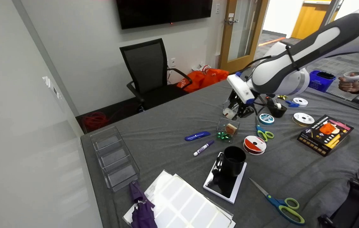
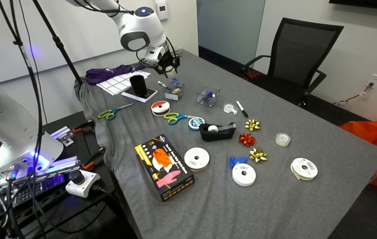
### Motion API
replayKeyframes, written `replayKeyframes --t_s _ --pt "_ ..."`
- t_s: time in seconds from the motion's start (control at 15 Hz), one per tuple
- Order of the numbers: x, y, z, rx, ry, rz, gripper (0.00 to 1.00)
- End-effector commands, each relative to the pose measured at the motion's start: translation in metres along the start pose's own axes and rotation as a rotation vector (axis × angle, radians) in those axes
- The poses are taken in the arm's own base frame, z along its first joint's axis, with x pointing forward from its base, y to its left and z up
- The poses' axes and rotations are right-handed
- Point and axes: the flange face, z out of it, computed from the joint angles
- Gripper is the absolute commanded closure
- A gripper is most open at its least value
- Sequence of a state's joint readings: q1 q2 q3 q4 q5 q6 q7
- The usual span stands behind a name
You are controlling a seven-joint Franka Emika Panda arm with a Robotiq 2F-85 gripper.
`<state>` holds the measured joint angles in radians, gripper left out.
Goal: Put the clear masking tape into the clear case on the left
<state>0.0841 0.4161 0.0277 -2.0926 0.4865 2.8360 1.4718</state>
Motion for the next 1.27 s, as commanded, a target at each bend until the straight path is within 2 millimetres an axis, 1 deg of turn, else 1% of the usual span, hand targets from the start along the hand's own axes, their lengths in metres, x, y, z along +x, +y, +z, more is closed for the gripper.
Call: replayKeyframes --t_s 0.0,0.13,0.27,0.33,0.4,0.47,0.53,0.67,0.93,1.2 --pt "0.006 -0.006 0.04 0.006 0.038 0.038 0.67" --pt "0.011 -0.002 0.055 -0.009 0.05 0.036 0.67" --pt "0.014 0.002 0.065 -0.022 0.056 0.034 0.67" --pt "0.015 0.004 0.067 -0.032 0.056 0.029 0.31" --pt "0.016 0.005 0.065 -0.038 0.052 0.024 0.16" --pt "0.017 0.006 0.06 -0.032 0.042 0.014 0.11" --pt "0.017 0.006 0.056 -0.031 0.038 0.004 0.04" --pt "0.017 0.007 0.043 -0.02 0.02 -0.018 0.0" --pt "0.017 0.006 0.011 -0.009 -0.002 -0.06 0.0" --pt "0.034 0.019 -0.025 -0.018 0.017 -0.122 0.0"
